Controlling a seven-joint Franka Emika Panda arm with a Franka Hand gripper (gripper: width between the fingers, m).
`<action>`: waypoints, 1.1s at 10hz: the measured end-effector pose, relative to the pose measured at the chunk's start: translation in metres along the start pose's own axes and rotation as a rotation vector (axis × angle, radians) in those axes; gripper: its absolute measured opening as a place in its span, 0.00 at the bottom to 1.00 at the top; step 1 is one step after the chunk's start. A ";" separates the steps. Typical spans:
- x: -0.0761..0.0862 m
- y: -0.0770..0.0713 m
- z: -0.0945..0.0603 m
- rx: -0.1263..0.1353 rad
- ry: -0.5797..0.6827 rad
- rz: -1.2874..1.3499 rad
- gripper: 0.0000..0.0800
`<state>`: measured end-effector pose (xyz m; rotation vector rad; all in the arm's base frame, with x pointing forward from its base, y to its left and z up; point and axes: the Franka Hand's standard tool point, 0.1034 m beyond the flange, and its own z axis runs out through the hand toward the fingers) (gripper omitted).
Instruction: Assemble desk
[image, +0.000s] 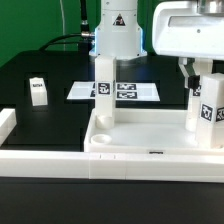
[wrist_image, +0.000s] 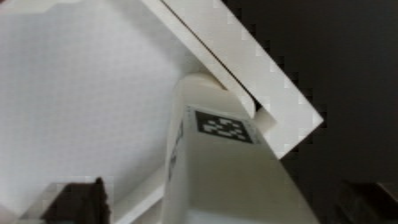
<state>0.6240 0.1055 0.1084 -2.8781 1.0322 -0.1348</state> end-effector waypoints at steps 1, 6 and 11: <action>-0.001 -0.001 0.000 0.001 0.000 -0.057 0.81; -0.002 -0.002 0.000 -0.005 0.005 -0.544 0.81; 0.001 0.000 0.000 -0.016 0.007 -0.882 0.81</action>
Offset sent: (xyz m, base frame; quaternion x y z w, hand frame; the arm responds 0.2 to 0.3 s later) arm 0.0014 0.0066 0.0021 -0.0102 0.0026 -0.1829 0.9831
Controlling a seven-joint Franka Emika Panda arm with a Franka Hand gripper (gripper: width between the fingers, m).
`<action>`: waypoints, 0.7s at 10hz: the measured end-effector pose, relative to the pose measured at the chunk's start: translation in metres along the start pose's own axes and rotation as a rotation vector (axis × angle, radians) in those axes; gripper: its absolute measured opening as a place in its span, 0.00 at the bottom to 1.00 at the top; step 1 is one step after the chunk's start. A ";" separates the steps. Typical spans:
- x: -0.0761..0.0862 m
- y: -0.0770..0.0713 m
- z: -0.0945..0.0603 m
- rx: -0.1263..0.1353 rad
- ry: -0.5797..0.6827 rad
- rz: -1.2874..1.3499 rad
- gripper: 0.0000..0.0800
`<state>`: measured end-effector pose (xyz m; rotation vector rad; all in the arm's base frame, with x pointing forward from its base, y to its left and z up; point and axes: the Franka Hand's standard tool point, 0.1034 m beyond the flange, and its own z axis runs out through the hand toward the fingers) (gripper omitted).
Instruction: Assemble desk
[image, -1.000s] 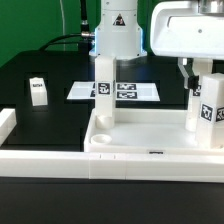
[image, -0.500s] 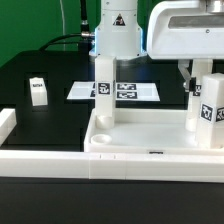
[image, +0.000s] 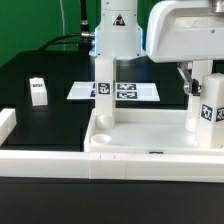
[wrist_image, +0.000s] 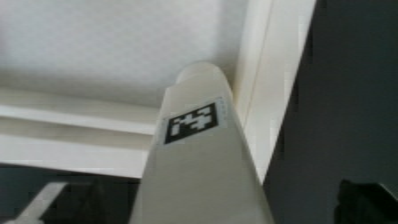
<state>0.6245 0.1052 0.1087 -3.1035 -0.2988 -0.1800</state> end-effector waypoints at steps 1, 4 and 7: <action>-0.001 0.001 0.000 -0.001 -0.001 -0.056 0.81; -0.001 0.006 0.001 -0.001 -0.003 -0.118 0.78; -0.001 0.007 0.001 -0.001 -0.003 -0.084 0.36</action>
Offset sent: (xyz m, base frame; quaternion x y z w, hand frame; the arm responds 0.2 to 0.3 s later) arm 0.0000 0.0000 0.0000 0.0000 0.0000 0.0000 1.0000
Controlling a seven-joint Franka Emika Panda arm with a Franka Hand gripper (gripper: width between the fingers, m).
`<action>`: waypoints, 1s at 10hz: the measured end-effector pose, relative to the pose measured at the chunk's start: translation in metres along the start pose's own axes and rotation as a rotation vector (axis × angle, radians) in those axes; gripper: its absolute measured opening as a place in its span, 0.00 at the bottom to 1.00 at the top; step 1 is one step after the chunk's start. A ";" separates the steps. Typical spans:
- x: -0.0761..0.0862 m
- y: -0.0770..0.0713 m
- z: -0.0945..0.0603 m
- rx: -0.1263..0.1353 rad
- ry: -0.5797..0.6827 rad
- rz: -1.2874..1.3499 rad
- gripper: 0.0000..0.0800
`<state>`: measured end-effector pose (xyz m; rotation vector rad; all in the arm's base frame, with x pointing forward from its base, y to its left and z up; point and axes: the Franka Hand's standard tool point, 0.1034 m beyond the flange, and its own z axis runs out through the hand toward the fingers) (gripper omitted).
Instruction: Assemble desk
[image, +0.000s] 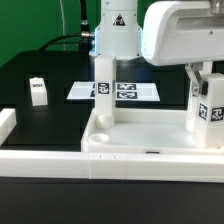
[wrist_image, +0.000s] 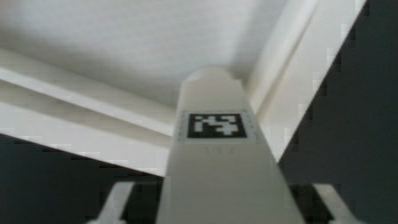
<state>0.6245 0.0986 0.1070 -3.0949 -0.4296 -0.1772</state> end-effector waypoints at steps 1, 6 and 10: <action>0.000 0.000 0.000 0.001 0.000 0.023 0.36; 0.000 0.004 0.000 0.011 0.000 0.420 0.36; -0.002 0.010 0.001 -0.002 -0.003 0.738 0.36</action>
Offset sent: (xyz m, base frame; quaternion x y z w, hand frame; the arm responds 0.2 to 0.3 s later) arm 0.0000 0.0000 0.0000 0.0000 0.0000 0.1938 0.9810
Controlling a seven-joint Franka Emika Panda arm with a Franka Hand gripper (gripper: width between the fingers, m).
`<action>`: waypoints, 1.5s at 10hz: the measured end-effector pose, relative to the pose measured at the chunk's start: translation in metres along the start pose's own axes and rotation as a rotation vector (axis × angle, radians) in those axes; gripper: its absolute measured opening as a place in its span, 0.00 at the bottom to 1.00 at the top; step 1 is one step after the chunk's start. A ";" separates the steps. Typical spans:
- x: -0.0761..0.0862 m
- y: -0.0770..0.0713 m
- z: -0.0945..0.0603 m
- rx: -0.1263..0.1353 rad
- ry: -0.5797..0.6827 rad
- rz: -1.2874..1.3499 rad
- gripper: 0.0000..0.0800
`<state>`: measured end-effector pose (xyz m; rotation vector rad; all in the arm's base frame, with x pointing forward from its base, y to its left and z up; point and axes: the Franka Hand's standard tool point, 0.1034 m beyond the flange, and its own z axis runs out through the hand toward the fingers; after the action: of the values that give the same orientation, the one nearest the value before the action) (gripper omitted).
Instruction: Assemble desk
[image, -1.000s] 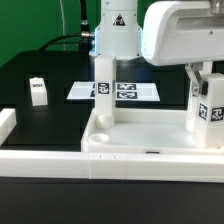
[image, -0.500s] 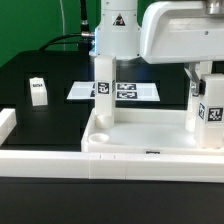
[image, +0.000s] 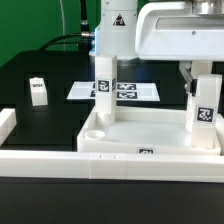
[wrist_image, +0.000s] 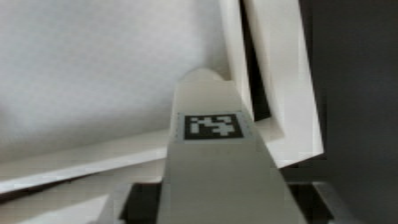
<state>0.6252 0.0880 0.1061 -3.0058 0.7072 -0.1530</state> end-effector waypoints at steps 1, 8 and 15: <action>0.003 0.006 0.000 -0.008 0.003 0.064 0.36; 0.004 0.011 -0.019 0.003 0.019 0.134 0.74; 0.001 0.069 -0.058 0.025 0.021 -0.002 0.81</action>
Offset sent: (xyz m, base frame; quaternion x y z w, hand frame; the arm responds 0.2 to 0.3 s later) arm 0.0000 0.0000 0.0000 0.0000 0.0000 0.0650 0.9979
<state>0.5894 0.0239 0.1585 -2.9852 0.6985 -0.1922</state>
